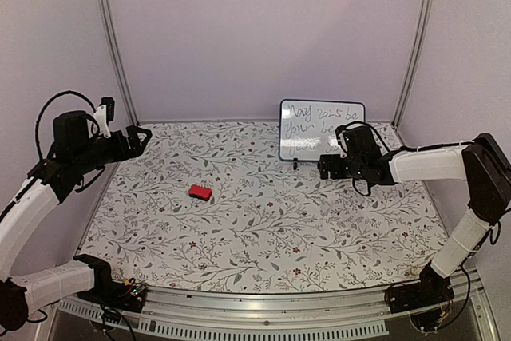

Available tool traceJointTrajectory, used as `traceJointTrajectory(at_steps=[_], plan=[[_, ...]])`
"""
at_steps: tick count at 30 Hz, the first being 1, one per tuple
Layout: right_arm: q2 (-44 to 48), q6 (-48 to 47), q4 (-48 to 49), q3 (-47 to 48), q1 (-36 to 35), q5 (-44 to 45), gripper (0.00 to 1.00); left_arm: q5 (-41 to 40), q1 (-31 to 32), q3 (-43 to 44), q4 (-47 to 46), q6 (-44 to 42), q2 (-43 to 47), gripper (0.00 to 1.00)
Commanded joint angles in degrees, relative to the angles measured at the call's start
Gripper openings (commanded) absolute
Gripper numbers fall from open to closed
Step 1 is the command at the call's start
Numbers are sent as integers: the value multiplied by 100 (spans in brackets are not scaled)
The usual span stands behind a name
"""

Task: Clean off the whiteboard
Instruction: Move the whiteboard to the center of the board.

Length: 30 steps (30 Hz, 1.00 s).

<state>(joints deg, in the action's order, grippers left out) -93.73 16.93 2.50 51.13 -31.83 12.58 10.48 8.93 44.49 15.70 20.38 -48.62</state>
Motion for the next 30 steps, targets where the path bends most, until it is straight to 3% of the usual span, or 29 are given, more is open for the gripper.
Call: traceJointTrajectory(at_steps=[1, 8, 15, 28, 30], plan=[[-273, 167, -58, 461, -126, -42, 99, -7, -58, -37, -26, -43, 80, 100], [-1276, 362, -591, 1705, -394, 495, 98, -11, -58, -46, -35, -37, 59, 100], [-2147, 622, -863, 2547, -542, 400, 84, -37, -59, -46, -30, -38, 63, 100], [-3085, 757, -1025, 3282, -632, 608, 65, 3, -61, -39, -26, -34, 58, 100], [-3206, 768, -1049, 3390, -631, 652, 57, -2, -58, -45, -28, -36, 73, 100]])
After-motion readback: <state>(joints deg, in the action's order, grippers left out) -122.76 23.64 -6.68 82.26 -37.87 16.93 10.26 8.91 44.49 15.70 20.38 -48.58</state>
